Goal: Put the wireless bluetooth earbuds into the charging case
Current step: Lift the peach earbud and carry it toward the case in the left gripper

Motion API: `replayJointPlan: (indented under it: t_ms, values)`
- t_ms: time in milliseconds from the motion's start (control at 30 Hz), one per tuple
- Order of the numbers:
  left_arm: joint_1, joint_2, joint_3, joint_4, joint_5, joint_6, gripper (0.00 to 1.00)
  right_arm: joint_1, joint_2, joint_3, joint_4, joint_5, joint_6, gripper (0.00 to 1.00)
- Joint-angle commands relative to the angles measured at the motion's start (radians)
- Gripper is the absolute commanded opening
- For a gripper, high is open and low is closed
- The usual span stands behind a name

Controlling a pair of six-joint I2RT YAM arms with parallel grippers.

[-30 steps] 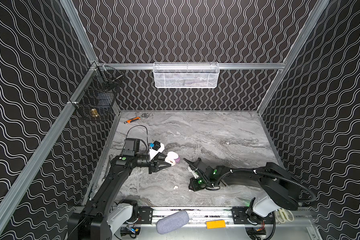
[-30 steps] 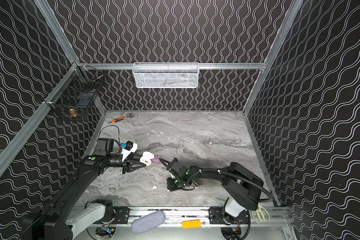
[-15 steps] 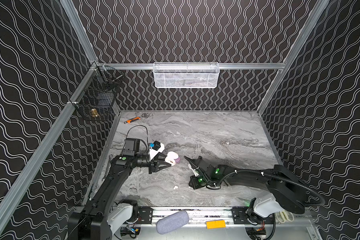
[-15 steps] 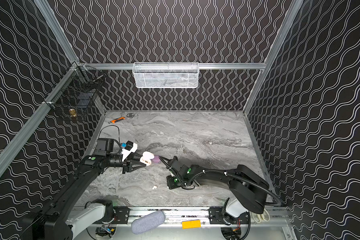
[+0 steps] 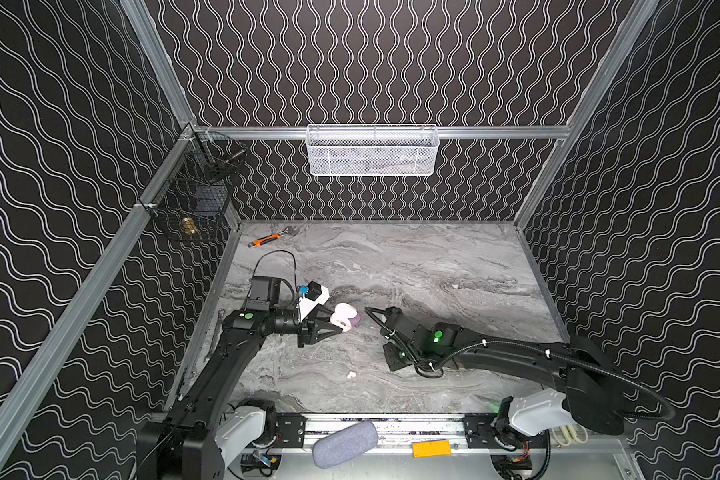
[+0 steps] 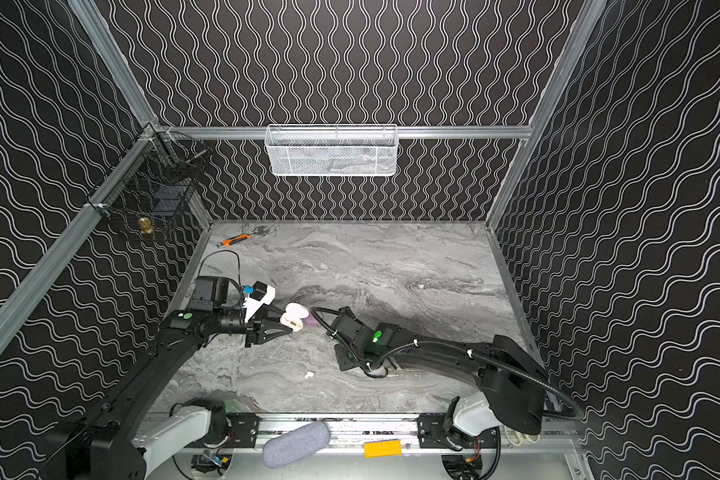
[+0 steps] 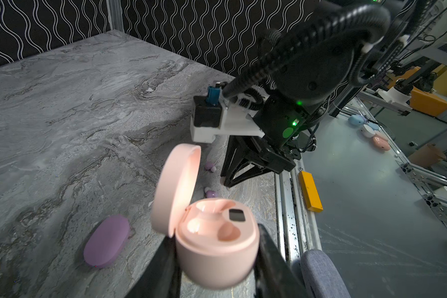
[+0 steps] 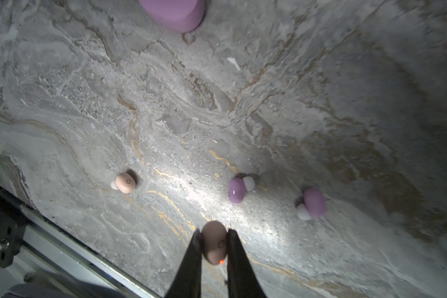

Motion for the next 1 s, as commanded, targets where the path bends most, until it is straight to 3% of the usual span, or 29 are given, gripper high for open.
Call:
replayJointPlan:
  t_ms: [0,533,733,967]
  values:
    - [0.003,0.009,0.003,0.019,0.024,-0.003,0.04,0.011,-0.028,0.035,-0.084,0.137,0.021,0.18]
    - [0.002,0.012,0.003,0.018,0.025,-0.005,0.04,0.134,0.027,0.416,-0.359,0.447,0.004,0.18]
    - [0.002,0.008,0.004,0.018,0.026,-0.006,0.04,0.172,0.062,0.515,-0.337,0.477,-0.041,0.18]
    - [0.003,0.002,0.004,0.019,0.027,-0.009,0.04,0.195,0.079,0.555,-0.251,0.407,-0.094,0.18]
